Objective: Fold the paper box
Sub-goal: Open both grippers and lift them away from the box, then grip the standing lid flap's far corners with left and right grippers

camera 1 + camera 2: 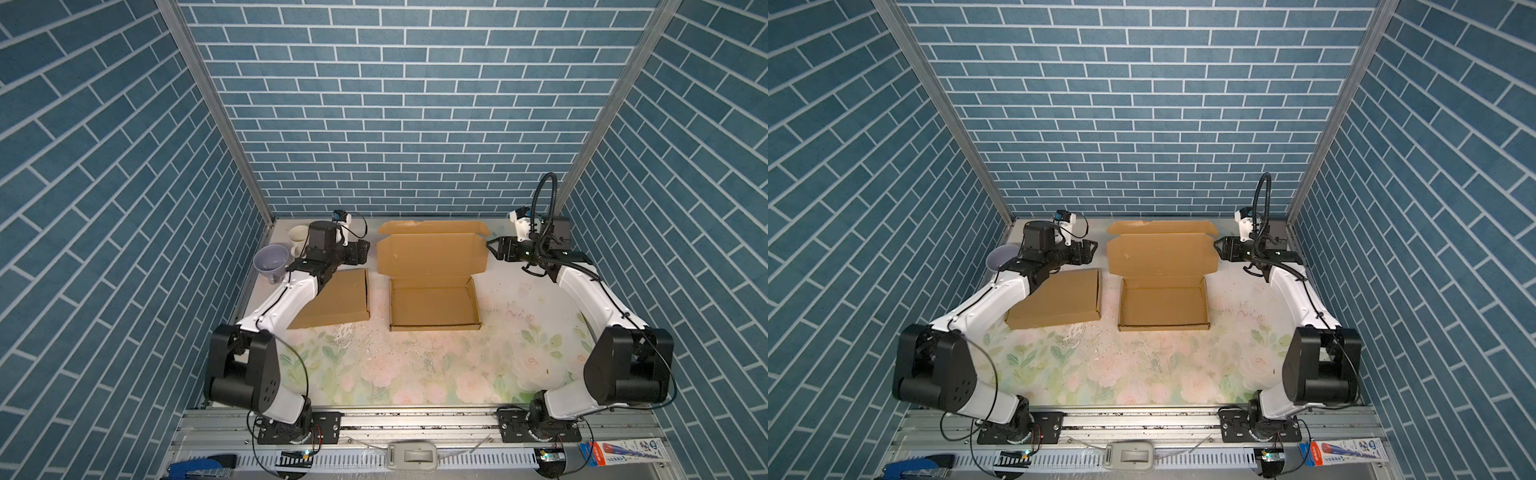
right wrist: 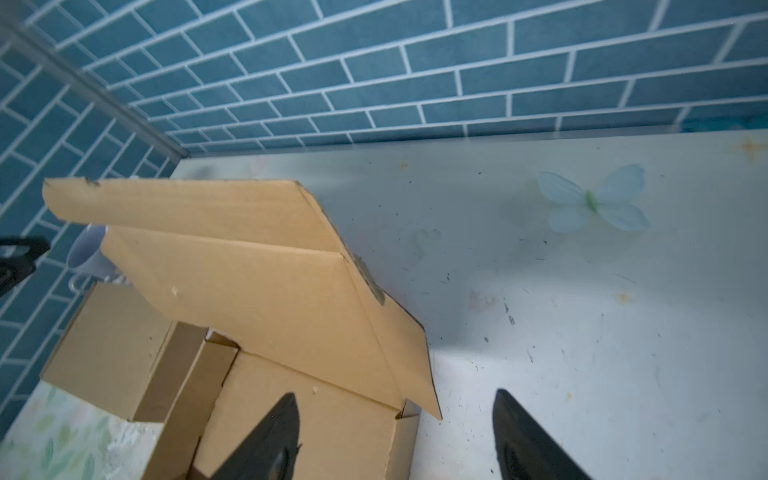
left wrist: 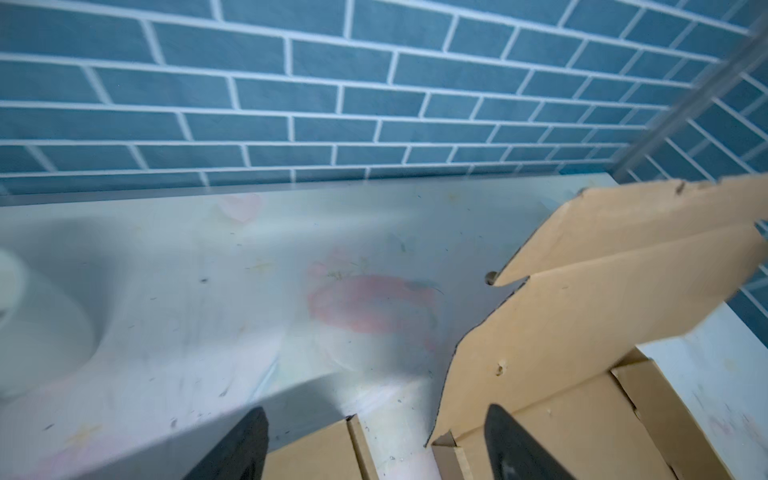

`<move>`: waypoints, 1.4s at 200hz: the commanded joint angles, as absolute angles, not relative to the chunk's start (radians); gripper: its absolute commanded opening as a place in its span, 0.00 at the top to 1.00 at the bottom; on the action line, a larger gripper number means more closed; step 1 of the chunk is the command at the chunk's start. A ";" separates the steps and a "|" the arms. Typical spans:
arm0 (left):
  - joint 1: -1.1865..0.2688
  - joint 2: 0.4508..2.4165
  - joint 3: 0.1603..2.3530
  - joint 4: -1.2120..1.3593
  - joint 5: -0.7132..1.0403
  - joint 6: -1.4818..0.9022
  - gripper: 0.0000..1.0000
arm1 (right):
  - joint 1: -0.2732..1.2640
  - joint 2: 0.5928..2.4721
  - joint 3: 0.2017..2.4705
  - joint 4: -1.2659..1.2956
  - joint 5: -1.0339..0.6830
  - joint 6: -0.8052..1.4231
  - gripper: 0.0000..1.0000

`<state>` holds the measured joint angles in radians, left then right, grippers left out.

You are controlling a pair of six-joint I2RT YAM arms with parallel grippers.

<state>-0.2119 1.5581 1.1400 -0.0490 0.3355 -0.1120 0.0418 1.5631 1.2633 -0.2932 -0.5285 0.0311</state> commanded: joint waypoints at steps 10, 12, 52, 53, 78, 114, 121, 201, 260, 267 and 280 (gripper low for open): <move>-0.214 1.624 1.212 -0.095 0.569 0.100 0.14 | 0.041 1.659 1.422 -0.465 -0.588 -0.263 0.27; -0.213 1.630 1.217 -0.100 0.570 0.108 0.14 | 0.042 1.664 1.426 -0.466 -0.587 -0.267 0.27; -0.213 1.764 1.339 -0.165 0.639 0.174 0.16 | 0.041 1.762 1.487 -0.513 -0.629 -0.349 0.28; -0.212 1.767 1.342 -0.167 0.642 0.174 0.16 | 0.041 1.765 1.489 -0.517 -0.632 -0.351 0.28; -0.212 1.825 1.396 -0.190 0.703 0.200 0.20 | 0.042 1.816 1.533 -0.577 -0.698 -0.411 0.30; -0.213 1.885 1.456 -0.243 0.754 0.216 0.37 | 0.042 1.837 1.556 -0.607 -0.759 -0.444 0.35; -0.212 1.889 1.459 -0.246 0.764 0.213 0.43 | 0.041 1.838 1.557 -0.606 -0.763 -0.446 0.37; -0.213 1.878 1.446 -0.199 0.754 0.144 0.98 | 0.047 1.801 1.504 -0.511 -0.719 -0.365 0.85; -0.298 1.785 1.348 -0.003 0.543 0.063 1.00 | 0.102 1.629 1.274 -0.145 -0.511 -0.142 1.00; -0.316 1.775 1.337 0.024 0.508 0.059 1.00 | 0.117 1.607 1.240 -0.084 -0.451 -0.103 1.00; -0.348 1.759 1.315 0.086 0.439 0.047 1.00 | 0.142 1.573 1.185 0.019 -0.360 -0.042 1.00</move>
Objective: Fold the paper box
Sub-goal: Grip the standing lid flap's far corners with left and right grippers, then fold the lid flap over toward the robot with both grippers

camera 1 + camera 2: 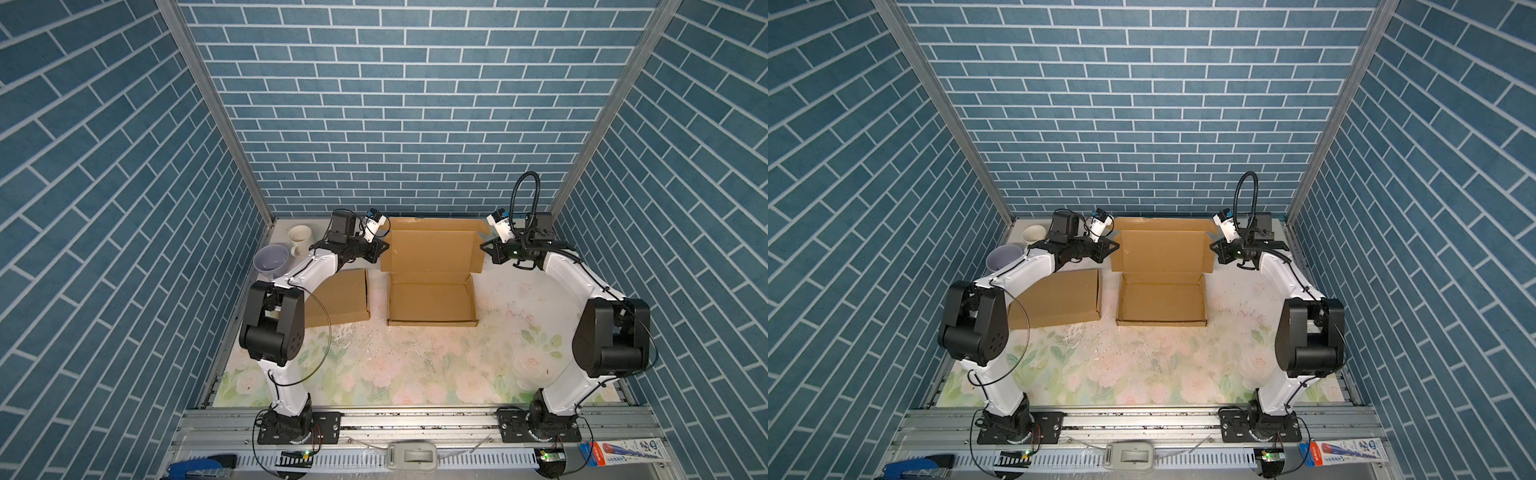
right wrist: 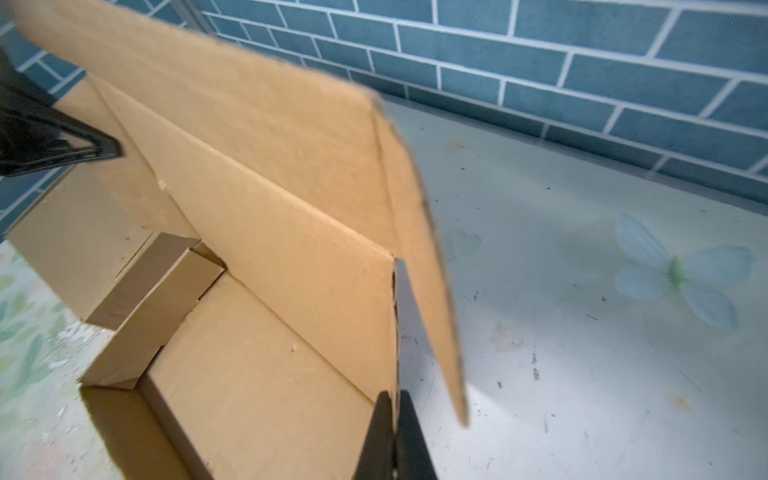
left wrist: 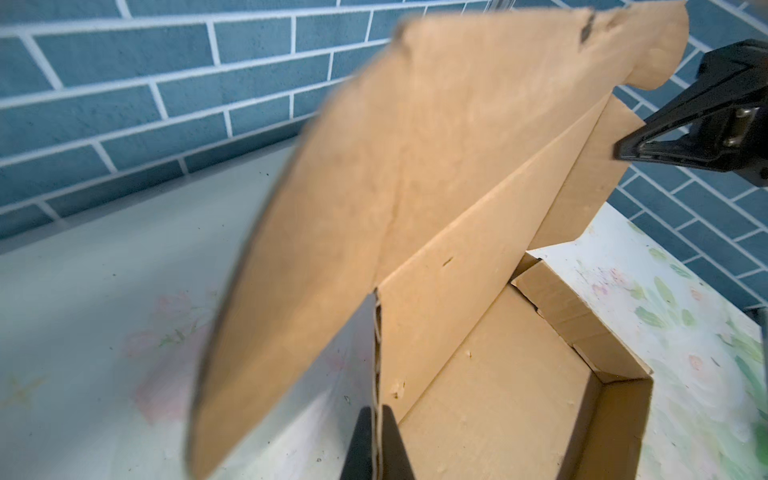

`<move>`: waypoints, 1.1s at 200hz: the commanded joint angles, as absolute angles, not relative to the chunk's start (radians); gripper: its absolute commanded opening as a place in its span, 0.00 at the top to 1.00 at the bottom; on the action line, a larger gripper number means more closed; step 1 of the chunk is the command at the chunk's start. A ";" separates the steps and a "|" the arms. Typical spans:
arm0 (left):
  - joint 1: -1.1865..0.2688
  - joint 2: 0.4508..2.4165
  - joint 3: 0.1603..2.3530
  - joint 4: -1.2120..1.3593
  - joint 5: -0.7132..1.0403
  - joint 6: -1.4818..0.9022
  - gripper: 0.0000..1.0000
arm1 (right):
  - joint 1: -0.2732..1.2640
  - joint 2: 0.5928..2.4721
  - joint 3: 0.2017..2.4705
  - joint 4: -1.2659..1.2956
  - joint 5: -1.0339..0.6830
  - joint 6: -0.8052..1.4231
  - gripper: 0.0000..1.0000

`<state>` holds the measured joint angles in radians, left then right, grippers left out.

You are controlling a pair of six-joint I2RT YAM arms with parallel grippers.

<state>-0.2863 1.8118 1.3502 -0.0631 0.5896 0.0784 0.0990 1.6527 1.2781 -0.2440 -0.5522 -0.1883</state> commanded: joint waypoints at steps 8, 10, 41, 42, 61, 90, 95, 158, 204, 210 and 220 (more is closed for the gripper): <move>-0.366 1.750 1.304 0.125 0.402 0.037 1.00 | 0.160 1.557 1.152 0.087 -0.307 -0.004 1.00; -0.371 1.748 1.302 0.135 0.391 0.034 1.00 | 0.165 1.552 1.146 0.100 -0.293 0.004 1.00; -0.456 1.736 1.227 0.321 0.204 -0.019 1.00 | 0.250 1.524 1.028 0.327 -0.060 0.142 1.00; -0.458 1.736 1.224 0.321 0.196 -0.020 1.00 | 0.253 1.523 1.025 0.332 -0.053 0.144 1.00; -0.512 1.748 1.163 0.418 0.100 -0.031 1.00 | 0.310 1.516 0.954 0.438 0.036 0.174 1.00; -0.546 1.785 1.100 0.514 -0.027 -0.115 1.00 | 0.355 1.512 0.838 0.568 0.090 0.222 1.00; -0.550 1.790 1.090 0.527 -0.045 -0.130 1.00 | 0.358 1.512 0.820 0.583 0.096 0.232 1.00; -0.621 1.844 1.057 0.586 -0.168 -0.241 1.00 | 0.378 1.514 0.695 0.655 0.110 0.283 1.00; -0.661 1.848 1.019 0.619 -0.207 -0.239 1.00 | 0.399 1.492 0.623 0.699 0.134 0.305 1.00; -0.663 1.848 1.007 0.628 -0.209 -0.241 1.00 | 0.400 1.487 0.614 0.705 0.139 0.306 1.00; -0.665 1.846 0.981 0.648 -0.212 -0.244 1.00 | 0.402 1.482 0.599 0.715 0.141 0.311 1.00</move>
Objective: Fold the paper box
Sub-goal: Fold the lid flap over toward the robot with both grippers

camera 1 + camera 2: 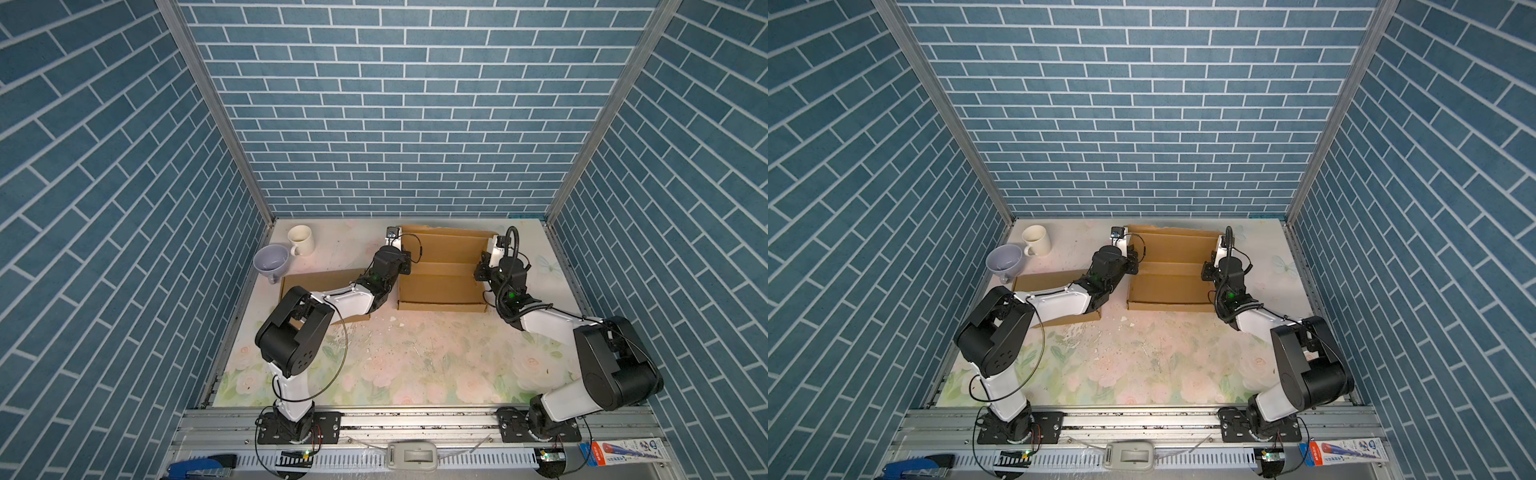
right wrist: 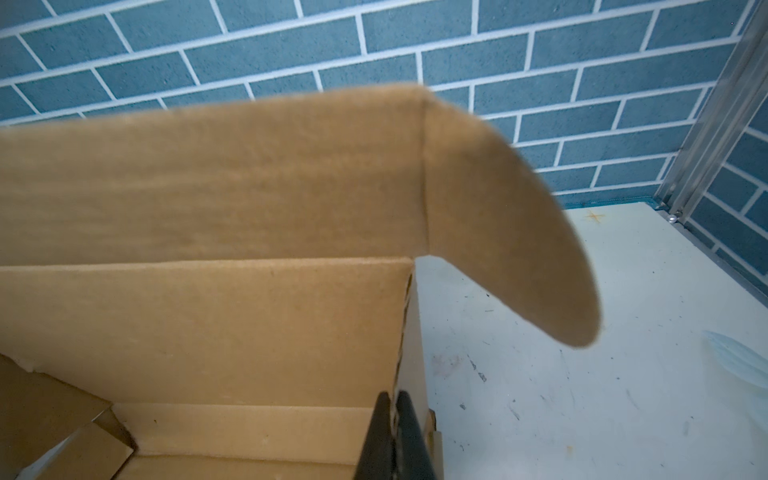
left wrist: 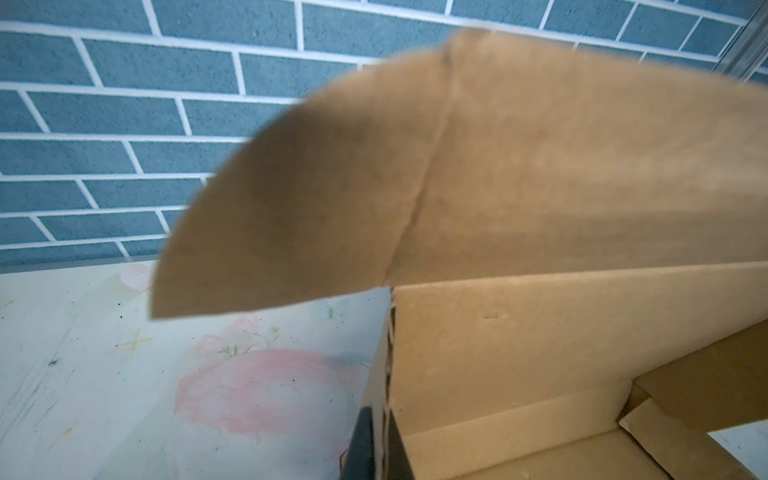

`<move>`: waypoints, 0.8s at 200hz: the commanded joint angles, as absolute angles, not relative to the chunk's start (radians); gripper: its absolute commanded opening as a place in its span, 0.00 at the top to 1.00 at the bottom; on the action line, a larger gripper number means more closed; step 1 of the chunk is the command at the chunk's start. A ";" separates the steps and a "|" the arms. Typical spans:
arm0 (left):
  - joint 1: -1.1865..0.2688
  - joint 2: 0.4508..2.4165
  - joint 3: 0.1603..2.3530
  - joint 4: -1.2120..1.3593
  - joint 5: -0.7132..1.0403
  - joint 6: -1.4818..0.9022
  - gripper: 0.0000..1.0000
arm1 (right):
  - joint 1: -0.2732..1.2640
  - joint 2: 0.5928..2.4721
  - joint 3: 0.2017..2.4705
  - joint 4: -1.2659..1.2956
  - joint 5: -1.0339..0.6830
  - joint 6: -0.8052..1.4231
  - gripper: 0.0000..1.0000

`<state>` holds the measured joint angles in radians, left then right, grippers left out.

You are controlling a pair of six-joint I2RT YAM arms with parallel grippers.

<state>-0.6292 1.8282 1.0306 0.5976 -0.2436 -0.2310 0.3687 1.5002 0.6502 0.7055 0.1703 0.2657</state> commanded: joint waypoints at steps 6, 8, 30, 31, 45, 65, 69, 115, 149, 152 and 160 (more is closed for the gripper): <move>-0.667 1.845 0.965 0.662 -0.214 -0.247 1.00 | 0.404 1.479 0.591 0.721 0.147 0.313 1.00; -0.667 1.845 0.959 0.668 -0.215 -0.248 1.00 | 0.406 1.479 0.589 0.723 0.150 0.315 1.00; -0.681 1.851 0.919 0.711 -0.233 -0.255 1.00 | 0.416 1.481 0.563 0.753 0.173 0.327 1.00; -0.682 1.851 0.918 0.712 -0.234 -0.254 1.00 | 0.417 1.482 0.561 0.755 0.175 0.327 1.00; -0.692 1.853 0.913 0.712 -0.243 -0.258 1.00 | 0.427 1.486 0.544 0.777 0.195 0.338 1.00; -0.712 1.859 0.906 0.714 -0.260 -0.255 1.00 | 0.447 1.492 0.522 0.805 0.230 0.342 1.00; -0.713 1.859 0.904 0.715 -0.261 -0.258 1.00 | 0.450 1.493 0.521 0.810 0.236 0.342 1.00; -0.728 1.867 0.915 0.691 -0.250 -0.250 1.00 | 0.463 1.500 0.500 0.846 0.266 0.347 1.00; -0.732 1.878 0.900 0.692 -0.223 -0.260 1.00 | 0.468 1.512 0.490 0.863 0.275 0.354 1.00; -0.732 1.878 0.899 0.691 -0.220 -0.259 1.00 | 0.468 1.514 0.489 0.865 0.276 0.355 1.00; -0.733 1.878 0.899 0.687 -0.211 -0.258 1.00 | 0.469 1.518 0.486 0.869 0.277 0.359 1.00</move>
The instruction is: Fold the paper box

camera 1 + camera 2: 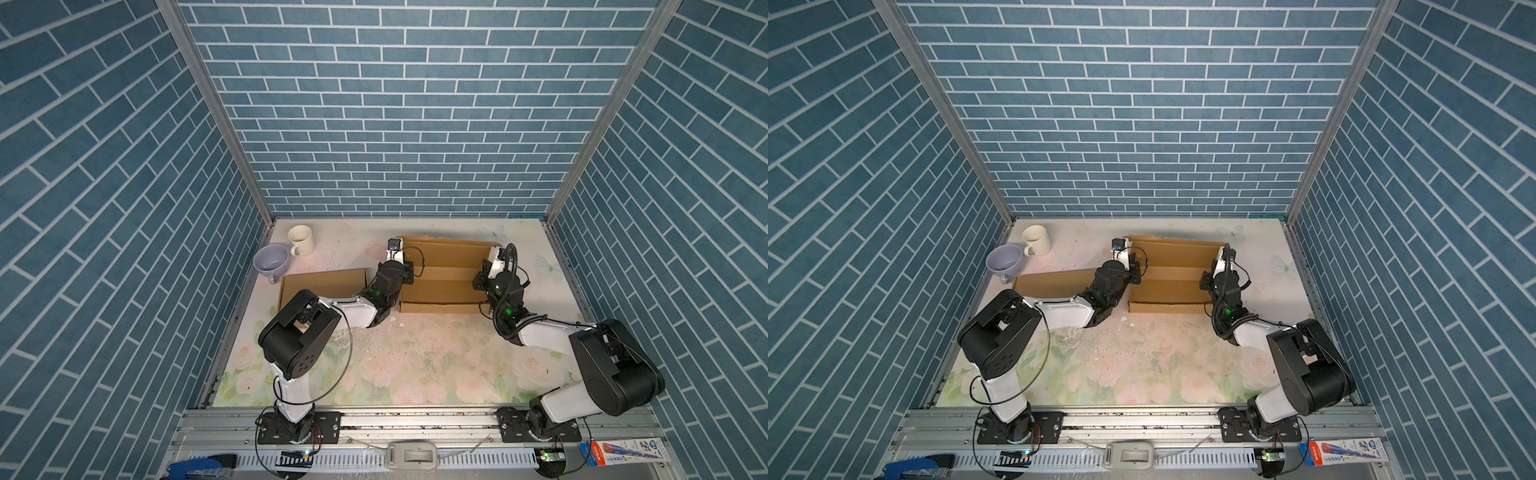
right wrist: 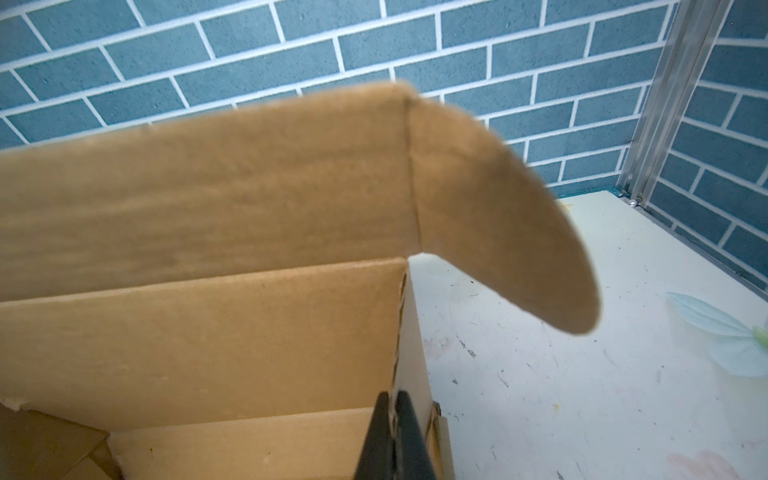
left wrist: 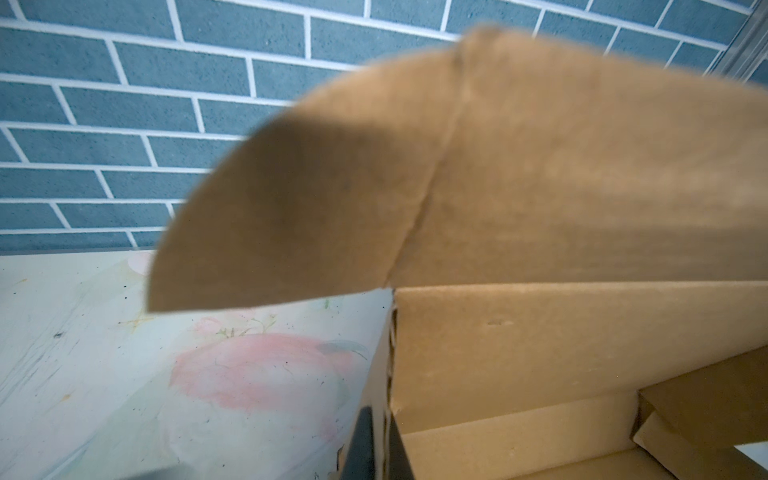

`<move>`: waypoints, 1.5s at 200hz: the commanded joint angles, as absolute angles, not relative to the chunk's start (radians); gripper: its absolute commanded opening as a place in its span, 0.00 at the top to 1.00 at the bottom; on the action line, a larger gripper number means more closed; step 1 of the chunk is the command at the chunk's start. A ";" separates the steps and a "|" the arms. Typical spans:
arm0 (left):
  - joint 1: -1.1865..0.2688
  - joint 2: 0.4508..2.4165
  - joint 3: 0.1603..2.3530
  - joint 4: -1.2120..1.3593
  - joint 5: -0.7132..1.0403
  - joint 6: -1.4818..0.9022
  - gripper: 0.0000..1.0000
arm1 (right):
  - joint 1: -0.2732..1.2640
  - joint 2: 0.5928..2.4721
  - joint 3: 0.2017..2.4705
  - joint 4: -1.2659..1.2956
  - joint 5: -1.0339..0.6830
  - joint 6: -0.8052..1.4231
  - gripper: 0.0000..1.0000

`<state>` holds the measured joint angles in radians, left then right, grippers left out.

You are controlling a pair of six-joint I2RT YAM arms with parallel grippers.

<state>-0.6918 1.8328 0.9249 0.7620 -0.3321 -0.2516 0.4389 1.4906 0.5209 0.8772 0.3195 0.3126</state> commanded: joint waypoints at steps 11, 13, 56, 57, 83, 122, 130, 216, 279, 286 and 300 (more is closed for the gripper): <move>-0.735 1.880 0.895 0.683 -0.195 -0.245 1.00 | 0.469 1.520 0.480 0.876 0.279 0.365 1.00; -0.736 1.881 0.893 0.682 -0.192 -0.241 1.00 | 0.471 1.520 0.480 0.877 0.279 0.366 1.00; -0.742 1.864 0.814 0.707 -0.213 -0.154 1.00 | 0.471 1.492 0.443 0.875 0.263 0.358 1.00; -0.742 1.863 0.812 0.708 -0.215 -0.151 1.00 | 0.471 1.490 0.442 0.875 0.261 0.357 1.00; -0.742 1.833 0.766 0.736 -0.266 -0.100 1.00 | 0.457 1.415 0.438 0.784 0.210 0.315 1.00; -0.741 1.802 0.729 0.781 -0.341 -0.025 1.00 | 0.357 1.258 0.484 0.486 -0.025 0.289 0.75; -0.741 1.803 0.725 0.789 -0.347 -0.015 1.00 | 0.333 1.222 0.486 0.434 -0.077 0.288 0.70; -0.738 1.833 0.650 0.937 -0.371 0.043 1.00 | 0.275 0.917 0.716 -0.274 -0.249 0.038 0.53; -0.738 1.866 0.611 1.032 -0.365 0.061 1.00 | 0.325 1.148 1.228 -0.763 -0.262 -0.353 0.46; -0.737 1.870 0.609 1.039 -0.365 0.061 1.00 | 0.337 1.190 1.273 -0.793 -0.253 -0.387 0.45; -0.738 1.876 0.607 1.047 -0.363 0.059 1.00 | 0.370 1.268 1.355 -0.852 -0.238 -0.455 0.45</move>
<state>-0.7338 1.8244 0.6449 1.1355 -0.3584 0.0364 0.3264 1.1534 1.2331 -0.6258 -0.2523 -0.2348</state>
